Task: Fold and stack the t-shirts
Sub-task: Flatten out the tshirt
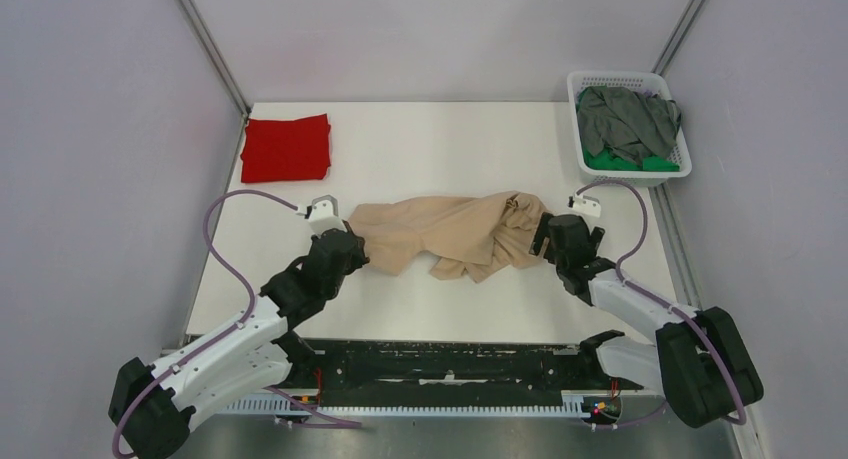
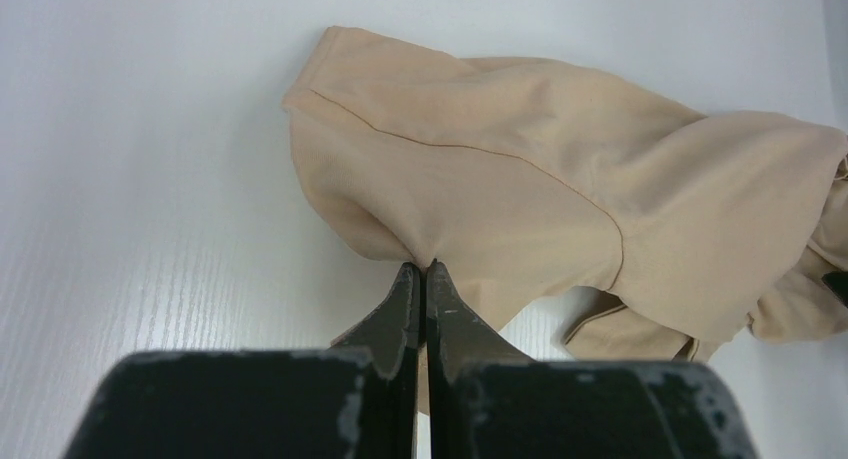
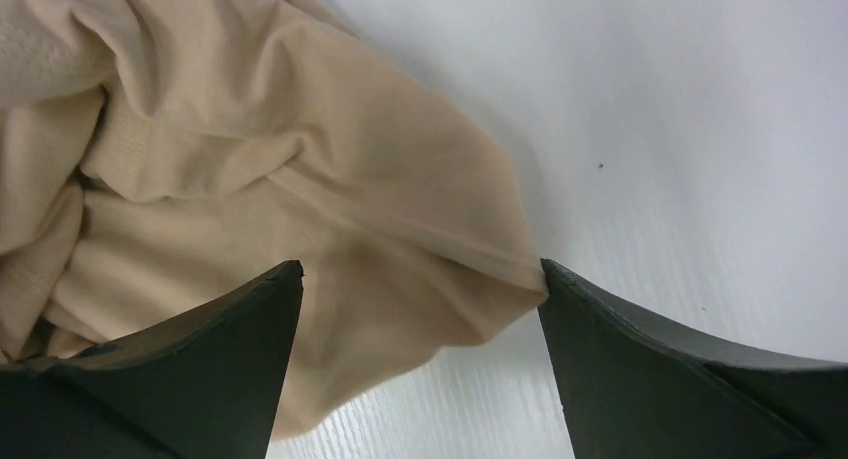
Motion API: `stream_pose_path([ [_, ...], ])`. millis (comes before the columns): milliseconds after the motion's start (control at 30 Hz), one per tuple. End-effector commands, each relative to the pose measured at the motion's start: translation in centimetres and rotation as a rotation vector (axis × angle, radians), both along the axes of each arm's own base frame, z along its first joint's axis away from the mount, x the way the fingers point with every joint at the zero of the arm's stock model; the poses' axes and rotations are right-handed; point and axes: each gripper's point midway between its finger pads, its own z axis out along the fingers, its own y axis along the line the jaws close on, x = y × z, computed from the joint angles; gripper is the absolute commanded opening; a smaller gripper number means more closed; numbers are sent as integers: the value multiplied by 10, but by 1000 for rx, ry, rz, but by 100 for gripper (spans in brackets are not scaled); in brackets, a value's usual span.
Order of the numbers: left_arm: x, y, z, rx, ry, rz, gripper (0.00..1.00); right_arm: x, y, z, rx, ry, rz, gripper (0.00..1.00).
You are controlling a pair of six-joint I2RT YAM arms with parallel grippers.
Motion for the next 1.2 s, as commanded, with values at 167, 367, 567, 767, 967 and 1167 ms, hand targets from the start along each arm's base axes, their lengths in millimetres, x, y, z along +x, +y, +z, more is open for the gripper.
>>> stream_pose_path([
  [167,13,13,33,38,-100,65,2,38,-9,19,9,-186,-98,28],
  [367,28,50,115,109,-295,237,2,64,-20,111,-48,-412,-117,0],
  [567,14,81,241,41,-544,325,2,60,-25,245,-58,-686,-88,0],
  [767,-26,116,340,-30,-736,347,2,19,-33,363,-54,-883,-49,0],
  [967,-77,156,405,-105,-883,363,2,-37,-42,447,-42,-1038,-3,0],
  [1167,-118,169,437,-215,-994,272,2,-82,-17,501,36,-1186,203,0],
])
